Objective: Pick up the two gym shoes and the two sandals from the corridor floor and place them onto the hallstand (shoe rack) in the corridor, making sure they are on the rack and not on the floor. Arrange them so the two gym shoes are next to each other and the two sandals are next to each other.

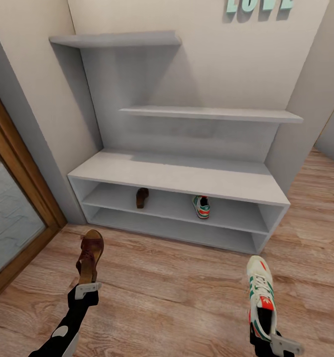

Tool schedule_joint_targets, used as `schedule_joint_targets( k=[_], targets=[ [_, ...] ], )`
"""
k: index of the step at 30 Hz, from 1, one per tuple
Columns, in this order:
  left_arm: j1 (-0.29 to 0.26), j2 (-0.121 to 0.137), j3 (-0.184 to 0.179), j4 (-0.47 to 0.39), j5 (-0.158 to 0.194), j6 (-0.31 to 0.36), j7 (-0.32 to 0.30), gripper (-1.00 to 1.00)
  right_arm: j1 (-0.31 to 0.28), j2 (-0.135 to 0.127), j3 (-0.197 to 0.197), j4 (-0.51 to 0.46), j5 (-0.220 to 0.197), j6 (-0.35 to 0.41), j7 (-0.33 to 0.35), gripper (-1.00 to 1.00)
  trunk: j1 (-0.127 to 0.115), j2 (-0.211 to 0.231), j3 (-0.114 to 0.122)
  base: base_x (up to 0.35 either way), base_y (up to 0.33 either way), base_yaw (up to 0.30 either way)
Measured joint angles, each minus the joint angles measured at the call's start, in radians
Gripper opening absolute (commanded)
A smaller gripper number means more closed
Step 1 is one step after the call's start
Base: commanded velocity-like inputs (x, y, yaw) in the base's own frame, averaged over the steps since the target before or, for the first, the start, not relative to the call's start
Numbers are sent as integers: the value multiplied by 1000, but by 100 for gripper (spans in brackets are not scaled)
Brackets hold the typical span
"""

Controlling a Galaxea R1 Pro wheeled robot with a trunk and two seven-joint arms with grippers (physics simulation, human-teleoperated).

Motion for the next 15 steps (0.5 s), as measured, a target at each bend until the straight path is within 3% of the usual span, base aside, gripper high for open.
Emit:
schedule_joint_targets(
  k=[7,8,10,12,15],
  targets=[
    [0,0,0,0,0,0,0,-100,0,-66,-47,-3,-2,0,-1,-100,0,0,0,0,0,0],
    [0,0,-1,0,0,0,0,-100,0,-87,-104,-3,-4,0,-2,-100,0,0,0,0,0,0],
    [0,0,0,0,0,0,0,-100,1,-95,-131,-3,3,1,0,-100,0,0,0,0,0,0],
    [0,0,0,0,0,0,0,-100,1,-113,-195,-3,-4,0,0,-100,0,0,0,0,0,0],
    [0,0,-1,0,0,0,0,-100,1,-132,-232,-3,0,0,0,-100,0,0,0,0,0,0]
  ],
)
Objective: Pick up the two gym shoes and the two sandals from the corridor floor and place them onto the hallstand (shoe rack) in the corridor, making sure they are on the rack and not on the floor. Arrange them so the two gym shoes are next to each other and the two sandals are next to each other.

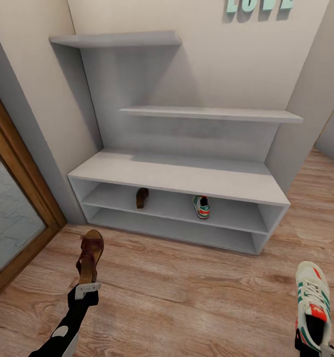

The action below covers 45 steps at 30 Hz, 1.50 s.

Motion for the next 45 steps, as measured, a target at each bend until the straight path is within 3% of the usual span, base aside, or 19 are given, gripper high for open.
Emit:
schedule_joint_targets(
  k=[2,6,10,17,20,31,32,36,45],
  targets=[
    [0,0,0,0,0,0,0,-100,0,-26,-35,0,-3,0,-1,-100,0,0,0,0,0,0],
    [0,0,1,0,0,0,0,-100,0,-53,-95,0,1,0,0,-100,0,0,0,0,0,0],
    [0,0,0,1,0,0,0,-100,1,-78,-193,0,-3,0,-1,-100,0,0,0,0,0,0],
    [0,0,-1,1,0,0,0,-100,0,-102,-271,-1,1,0,0,-100,0,0,0,0,0,0],
    [0,0,-1,1,0,0,0,-100,0,-134,-349,-2,-3,0,-1,-100,0,0,0,0,0,0],
    [0,-1,-6,2,-1,0,0,-100,1,-206,-478,-2,1,1,0,-100,0,0,0,0,0,0],
    [0,-1,-9,1,-2,0,0,-100,0,-225,-518,-2,-2,2,-2,-100,0,0,0,0,0,0],
    [0,-3,-12,0,-3,-1,0,-100,0,-247,-546,-10,2,3,2,-100,0,0,0,0,0,0],
    [0,-2,-12,-1,-15,-2,-3,-100,0,-247,-547,-20,3,3,5,-100,0,0,0,0,0,0]
  ],
)
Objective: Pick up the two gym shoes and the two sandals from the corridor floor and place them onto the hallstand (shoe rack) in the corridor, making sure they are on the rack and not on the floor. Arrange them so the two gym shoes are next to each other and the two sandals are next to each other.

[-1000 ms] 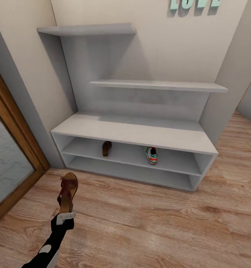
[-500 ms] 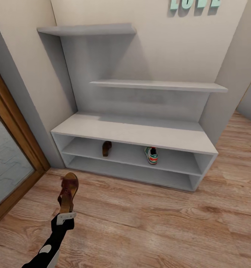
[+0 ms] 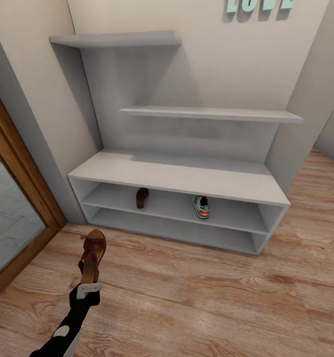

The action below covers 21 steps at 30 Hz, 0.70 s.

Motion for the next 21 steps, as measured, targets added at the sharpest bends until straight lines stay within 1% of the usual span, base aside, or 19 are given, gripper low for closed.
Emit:
schedule_joint_targets(
  k=[6,9,16,21],
  targets=[
    [0,1,0,0,-1,2,-3,-100,0,3,1,5,3,0,1,-100,23,-42,-19,0,0,0],
    [0,1,0,0,0,2,-2,-100,0,8,2,7,4,0,1,-100,34,-63,-29,0,0,-4],
    [0,1,0,0,0,2,-1,-100,0,11,2,9,3,-1,0,-100,61,-112,-59,0,0,-51],
    [0,1,0,0,0,2,2,-100,0,11,2,8,3,-1,-1,-100,80,-147,-83,0,0,-95]
  ],
)
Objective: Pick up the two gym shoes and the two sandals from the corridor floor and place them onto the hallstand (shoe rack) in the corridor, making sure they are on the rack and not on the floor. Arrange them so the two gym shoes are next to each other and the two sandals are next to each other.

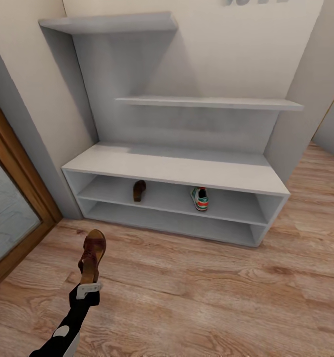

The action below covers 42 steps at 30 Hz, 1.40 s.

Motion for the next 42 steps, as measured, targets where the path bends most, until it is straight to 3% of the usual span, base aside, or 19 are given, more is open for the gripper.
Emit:
schedule_joint_targets(
  k=[18,25,42],
  targets=[
    [0,0,0,0,0,0,0,-100,0,2,0,0,-2,-1,0,-100,69,-126,-82,0,0,-172],
    [0,0,0,0,0,0,1,-100,0,3,0,-5,-2,-1,-2,-100,69,-126,-88,0,0,-179],
    [1,0,0,0,0,-2,-1,-100,0,12,0,-8,-1,-3,-3,-100,69,-126,-88,0,0,-6]
  ],
)
